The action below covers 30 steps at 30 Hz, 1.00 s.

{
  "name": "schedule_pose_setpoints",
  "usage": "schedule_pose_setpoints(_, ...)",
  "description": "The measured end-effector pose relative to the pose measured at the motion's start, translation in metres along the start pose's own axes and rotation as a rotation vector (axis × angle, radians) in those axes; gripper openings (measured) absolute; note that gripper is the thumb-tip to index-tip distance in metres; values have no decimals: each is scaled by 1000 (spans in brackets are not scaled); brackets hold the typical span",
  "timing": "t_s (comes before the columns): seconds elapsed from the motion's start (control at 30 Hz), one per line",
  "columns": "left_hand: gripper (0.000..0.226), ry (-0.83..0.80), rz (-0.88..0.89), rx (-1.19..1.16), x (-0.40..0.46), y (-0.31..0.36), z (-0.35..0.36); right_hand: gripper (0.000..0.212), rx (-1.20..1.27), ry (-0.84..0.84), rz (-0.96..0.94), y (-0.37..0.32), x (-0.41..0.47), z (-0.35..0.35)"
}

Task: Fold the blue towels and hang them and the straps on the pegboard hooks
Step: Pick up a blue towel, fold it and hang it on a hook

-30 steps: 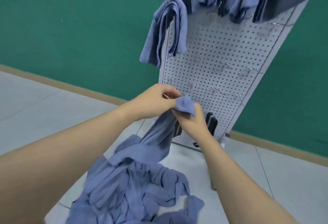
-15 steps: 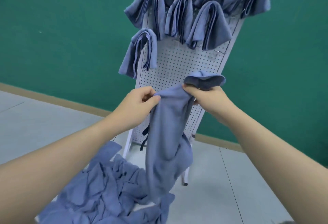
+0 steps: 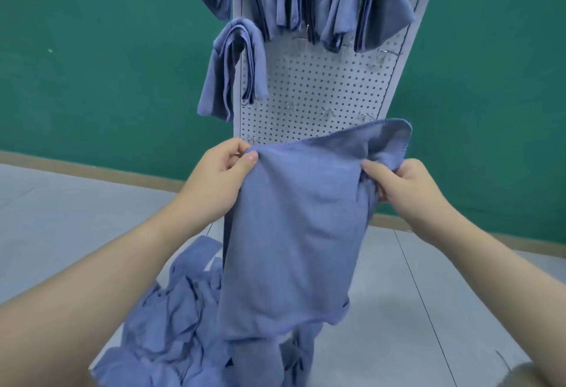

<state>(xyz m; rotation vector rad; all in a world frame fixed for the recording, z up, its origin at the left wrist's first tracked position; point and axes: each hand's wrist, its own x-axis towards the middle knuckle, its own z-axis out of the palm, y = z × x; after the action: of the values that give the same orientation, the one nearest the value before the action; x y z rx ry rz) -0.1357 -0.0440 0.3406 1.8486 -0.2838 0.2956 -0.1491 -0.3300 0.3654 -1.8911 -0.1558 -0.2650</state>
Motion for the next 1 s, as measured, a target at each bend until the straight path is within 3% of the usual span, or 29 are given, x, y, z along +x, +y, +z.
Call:
schedule_pose_setpoints(0.1,29,77,-62,-23,12,-11,-8,47,-52,67,64,15,7,-6)
schedule_pose_setpoints(0.2,27,82,-80,26,22,-22,-12,44,-115,24,112,28,13,-6)
schedule_pose_setpoints(0.27,25,56,-87,75,26,-29,-10,25,-168,20,113,36,17,-4)
schedule_pose_setpoints(0.4,23,-46,-152,80,32,-44,-6,47,-189,-6,117,40,21,3)
schedule_pose_setpoints(0.6,23,-155,-192,145,31,-56,8,28,-137,-36,95,39,24,19)
schedule_pose_setpoints(0.73,23,-158,-178,211,28,-54,16,40,-136,-32,56,36,26,31)
schedule_pose_setpoints(1.0,29,-107,-240,-150,11,-22,46,29,-245,-189,-106,28,6,69)
